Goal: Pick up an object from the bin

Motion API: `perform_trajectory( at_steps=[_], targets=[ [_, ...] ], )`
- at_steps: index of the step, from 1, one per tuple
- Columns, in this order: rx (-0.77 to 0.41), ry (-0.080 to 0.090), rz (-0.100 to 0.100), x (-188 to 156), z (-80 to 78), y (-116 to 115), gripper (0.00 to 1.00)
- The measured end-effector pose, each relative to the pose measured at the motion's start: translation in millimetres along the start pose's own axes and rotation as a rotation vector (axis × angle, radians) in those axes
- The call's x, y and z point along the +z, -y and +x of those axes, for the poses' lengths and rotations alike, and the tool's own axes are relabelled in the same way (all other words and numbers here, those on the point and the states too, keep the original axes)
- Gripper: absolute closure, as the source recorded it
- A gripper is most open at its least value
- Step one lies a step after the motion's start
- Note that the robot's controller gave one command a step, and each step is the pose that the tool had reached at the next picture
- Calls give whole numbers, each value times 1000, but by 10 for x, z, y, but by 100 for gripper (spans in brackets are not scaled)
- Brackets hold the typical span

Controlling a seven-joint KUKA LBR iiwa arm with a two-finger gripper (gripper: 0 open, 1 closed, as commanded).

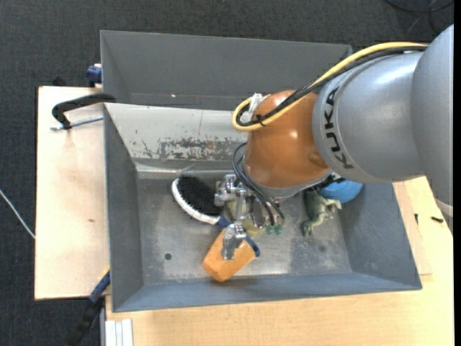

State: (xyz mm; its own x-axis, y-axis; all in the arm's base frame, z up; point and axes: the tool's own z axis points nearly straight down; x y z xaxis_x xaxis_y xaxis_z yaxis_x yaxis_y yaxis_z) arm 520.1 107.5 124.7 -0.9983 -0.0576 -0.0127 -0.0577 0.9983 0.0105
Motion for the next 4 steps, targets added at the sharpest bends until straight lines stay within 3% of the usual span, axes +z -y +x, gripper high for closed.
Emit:
perform_trajectory(
  at_steps=[1, 2, 3, 4],
  targets=[
    [-27, 5, -3, 34, -27, -10, 0],
    [54, -3, 8, 420, -645, 53, 0],
    [55, -8, 9, 412, -623, 60, 100],
    [-104, -3, 9, -542, -555, 167, 100]
  ],
)
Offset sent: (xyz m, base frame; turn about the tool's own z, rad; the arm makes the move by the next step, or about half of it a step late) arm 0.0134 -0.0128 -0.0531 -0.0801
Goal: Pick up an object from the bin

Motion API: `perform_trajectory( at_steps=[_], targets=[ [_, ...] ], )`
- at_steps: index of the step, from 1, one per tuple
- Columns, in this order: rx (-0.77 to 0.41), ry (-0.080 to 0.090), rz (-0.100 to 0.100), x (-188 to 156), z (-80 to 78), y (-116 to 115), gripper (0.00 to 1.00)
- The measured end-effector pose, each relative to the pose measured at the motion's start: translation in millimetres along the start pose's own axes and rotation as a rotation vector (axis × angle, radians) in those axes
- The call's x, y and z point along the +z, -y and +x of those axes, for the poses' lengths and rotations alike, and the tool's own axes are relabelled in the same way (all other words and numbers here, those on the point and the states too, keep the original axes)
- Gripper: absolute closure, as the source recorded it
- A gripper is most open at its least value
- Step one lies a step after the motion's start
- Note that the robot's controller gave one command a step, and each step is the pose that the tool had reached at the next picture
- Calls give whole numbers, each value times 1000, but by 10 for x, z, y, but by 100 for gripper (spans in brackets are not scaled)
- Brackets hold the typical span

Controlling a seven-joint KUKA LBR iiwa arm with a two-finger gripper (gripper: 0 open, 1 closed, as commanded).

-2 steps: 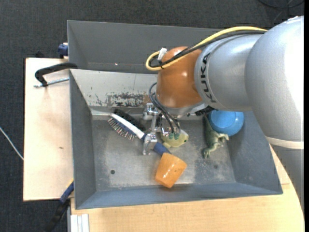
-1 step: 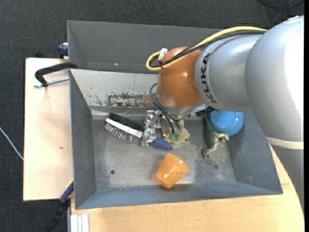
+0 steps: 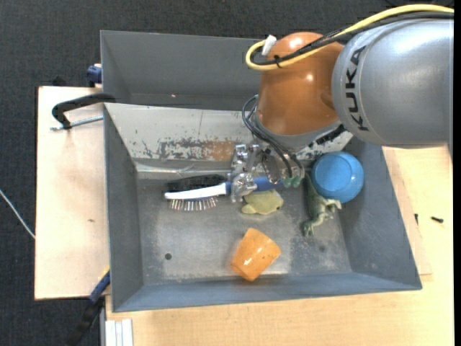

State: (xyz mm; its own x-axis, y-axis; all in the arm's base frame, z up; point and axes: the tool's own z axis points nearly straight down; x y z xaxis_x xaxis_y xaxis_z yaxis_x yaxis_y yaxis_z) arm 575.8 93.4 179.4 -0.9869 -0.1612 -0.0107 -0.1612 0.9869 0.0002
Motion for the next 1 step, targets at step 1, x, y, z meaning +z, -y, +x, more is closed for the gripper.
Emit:
perform_trajectory(
  at_steps=[1],
  targets=[
    [-424, -2, -1, -1066, 473, -173, 100]
  ],
)
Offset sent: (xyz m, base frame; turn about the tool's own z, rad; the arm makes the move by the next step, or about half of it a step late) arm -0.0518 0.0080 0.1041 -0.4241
